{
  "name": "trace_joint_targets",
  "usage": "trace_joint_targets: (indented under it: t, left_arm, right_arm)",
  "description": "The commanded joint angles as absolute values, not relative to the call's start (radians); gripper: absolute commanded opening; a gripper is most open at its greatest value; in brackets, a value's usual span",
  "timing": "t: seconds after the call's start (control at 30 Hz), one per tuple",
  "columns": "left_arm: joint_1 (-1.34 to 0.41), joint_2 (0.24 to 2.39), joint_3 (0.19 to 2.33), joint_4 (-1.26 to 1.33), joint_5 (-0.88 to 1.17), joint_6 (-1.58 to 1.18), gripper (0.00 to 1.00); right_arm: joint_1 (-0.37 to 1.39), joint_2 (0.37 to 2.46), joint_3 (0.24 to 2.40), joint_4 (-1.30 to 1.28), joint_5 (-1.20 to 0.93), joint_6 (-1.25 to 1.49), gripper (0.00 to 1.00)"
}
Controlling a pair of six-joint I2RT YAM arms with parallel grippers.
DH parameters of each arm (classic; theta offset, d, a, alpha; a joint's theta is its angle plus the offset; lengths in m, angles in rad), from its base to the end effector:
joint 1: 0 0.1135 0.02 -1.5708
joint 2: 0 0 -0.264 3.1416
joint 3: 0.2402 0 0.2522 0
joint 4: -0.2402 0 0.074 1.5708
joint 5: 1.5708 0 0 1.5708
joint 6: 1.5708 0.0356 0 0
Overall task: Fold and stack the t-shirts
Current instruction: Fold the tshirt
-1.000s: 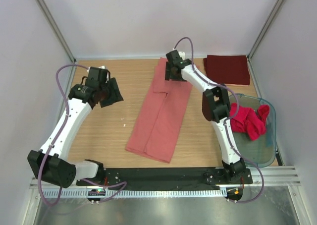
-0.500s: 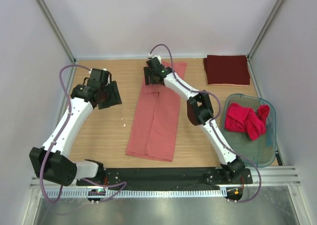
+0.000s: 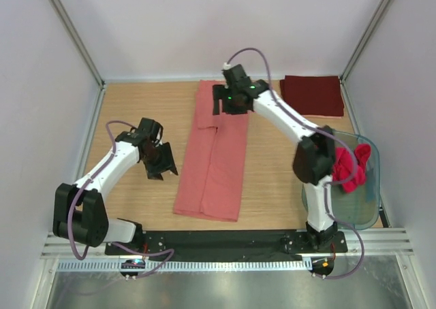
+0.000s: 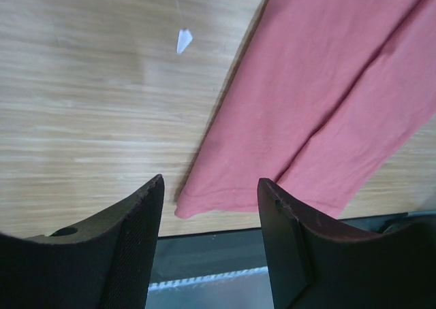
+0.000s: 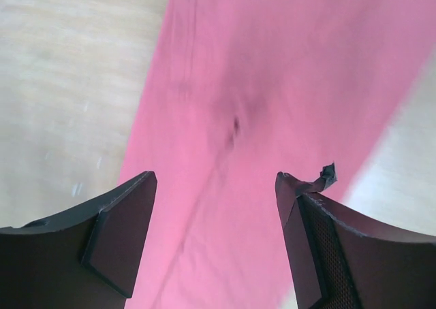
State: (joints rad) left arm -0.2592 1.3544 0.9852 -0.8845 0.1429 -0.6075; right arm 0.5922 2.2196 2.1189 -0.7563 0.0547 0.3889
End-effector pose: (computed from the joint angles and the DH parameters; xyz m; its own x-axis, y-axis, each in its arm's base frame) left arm 0.2379 -0.0683 0.2351 -0.9234 -0.3397 -0.1788 -0.2807 0.9152 -0.2891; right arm 0.4168 0.2780 0.2761 -0.7804 -0.0687 -0.6215 -0.2504 0.9451 0.2100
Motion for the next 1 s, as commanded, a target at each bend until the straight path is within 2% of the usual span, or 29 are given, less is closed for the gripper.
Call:
trace_joint_targets:
  t: [0.0, 0.17, 0.27, 0.47, 0.67, 0.97]
  left_arm:
    - [-0.256, 1.35, 0.944, -0.83, 0.238, -0.652, 0.59]
    - [-0.258, 1.353, 0.87, -0.819, 0.278, -0.664, 0.59]
    - [-0.256, 1.345, 0.807, -0.792, 0.295, -0.681, 0.59]
    - [-0.281, 1.325, 0.706, -0.747, 0.301, -0.751, 0.58]
    - [-0.293, 1.324, 0.658, -0.744, 0.264, -0.798, 0.57]
    - [-0.356, 1.307, 0.618, -0.77, 0.213, -0.867, 0.55]
  right_arm:
    - [0.572, 1.893, 1.812, -0.772, -0.136, 0.457, 0.78]
    - [0.575, 1.59, 1.282, -0.634, -0.284, 0.57, 0.78]
    - [0.58, 1.432, 1.035, -0.542, -0.379, 0.635, 0.77]
    - [0.6, 1.226, 0.7, -0.384, -0.449, 0.787, 0.74]
    - [0.62, 1.167, 0.488, -0.189, -0.492, 0.92, 0.7]
    - [0.686, 1.212, 0.422, -0.146, -0.457, 0.98, 0.67]
